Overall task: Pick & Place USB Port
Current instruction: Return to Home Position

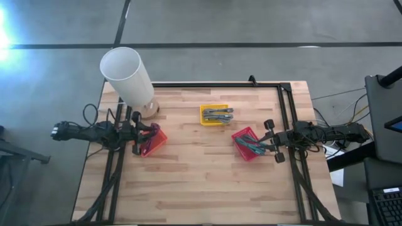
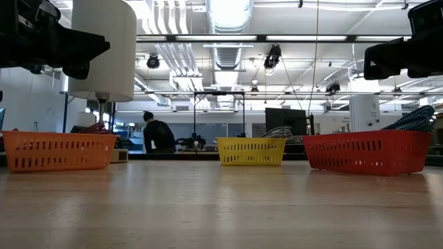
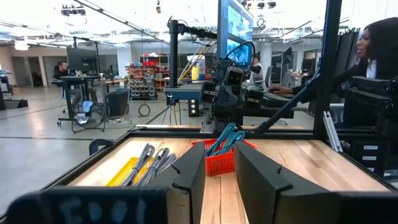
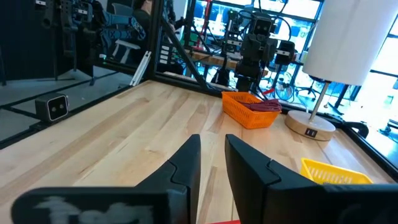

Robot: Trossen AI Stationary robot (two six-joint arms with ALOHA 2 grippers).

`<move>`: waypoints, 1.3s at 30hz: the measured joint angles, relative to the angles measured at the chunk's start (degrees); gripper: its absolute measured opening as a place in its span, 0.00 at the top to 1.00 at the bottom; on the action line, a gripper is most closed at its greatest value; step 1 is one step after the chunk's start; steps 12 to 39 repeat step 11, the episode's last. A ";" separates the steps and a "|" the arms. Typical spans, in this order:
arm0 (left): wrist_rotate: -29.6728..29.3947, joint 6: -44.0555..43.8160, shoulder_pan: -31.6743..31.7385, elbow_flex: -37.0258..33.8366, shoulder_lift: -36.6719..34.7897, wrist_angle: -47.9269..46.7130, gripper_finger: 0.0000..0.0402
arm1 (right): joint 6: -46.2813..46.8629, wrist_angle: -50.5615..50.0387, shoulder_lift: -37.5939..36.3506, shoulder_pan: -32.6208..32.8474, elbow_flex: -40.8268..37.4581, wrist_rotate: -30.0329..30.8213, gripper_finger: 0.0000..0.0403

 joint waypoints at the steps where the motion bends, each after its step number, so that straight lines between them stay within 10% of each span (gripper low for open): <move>1: 0.01 0.02 -0.01 0.01 0.00 0.00 0.77 | 0.00 0.00 0.00 0.01 0.00 0.00 0.83; 39: 0.00 0.01 -0.01 -0.01 0.00 0.00 0.77 | 0.00 0.00 0.00 0.01 0.00 0.00 0.79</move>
